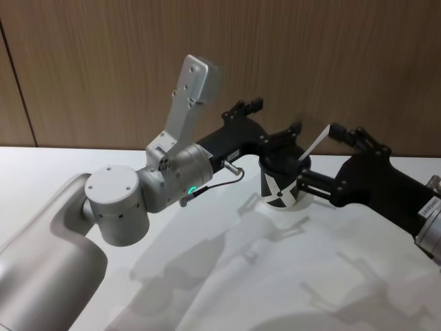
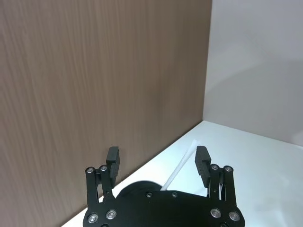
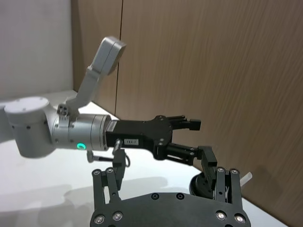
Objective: Pick up the straw with one hand, pass it to the other hand, and insert it into the cup.
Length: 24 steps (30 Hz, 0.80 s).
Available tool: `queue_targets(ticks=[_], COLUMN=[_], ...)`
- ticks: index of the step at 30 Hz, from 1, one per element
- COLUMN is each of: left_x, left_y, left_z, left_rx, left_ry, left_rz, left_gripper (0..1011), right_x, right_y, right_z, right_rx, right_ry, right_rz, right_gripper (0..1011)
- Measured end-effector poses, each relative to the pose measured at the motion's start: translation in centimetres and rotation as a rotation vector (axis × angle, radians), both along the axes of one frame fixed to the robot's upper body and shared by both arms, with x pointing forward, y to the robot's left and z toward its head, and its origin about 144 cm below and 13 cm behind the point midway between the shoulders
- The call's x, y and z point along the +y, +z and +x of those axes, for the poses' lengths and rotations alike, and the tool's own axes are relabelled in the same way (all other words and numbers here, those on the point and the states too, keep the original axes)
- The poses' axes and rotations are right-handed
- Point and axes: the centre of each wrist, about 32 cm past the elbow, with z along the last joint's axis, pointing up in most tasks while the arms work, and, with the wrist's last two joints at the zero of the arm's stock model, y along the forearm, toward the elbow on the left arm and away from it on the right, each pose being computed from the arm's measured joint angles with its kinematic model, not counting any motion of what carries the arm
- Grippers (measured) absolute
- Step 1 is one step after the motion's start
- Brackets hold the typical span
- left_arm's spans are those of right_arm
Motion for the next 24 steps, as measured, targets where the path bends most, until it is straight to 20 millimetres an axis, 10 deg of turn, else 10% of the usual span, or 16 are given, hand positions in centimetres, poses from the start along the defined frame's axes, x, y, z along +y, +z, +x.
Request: queue_targets(ticks=[24], left_x=[1.3], left_y=[-2.5], left_z=[-1.7], left_rx=[0.042], left_ry=[0.035], left_rz=[-0.015], left_gripper=[1000], right_x=[2.3], right_y=[1.3], right_z=[0.0], right_rx=[-0.012], right_ry=[-0.066], right_rz=[0.069], right_gripper=[1001])
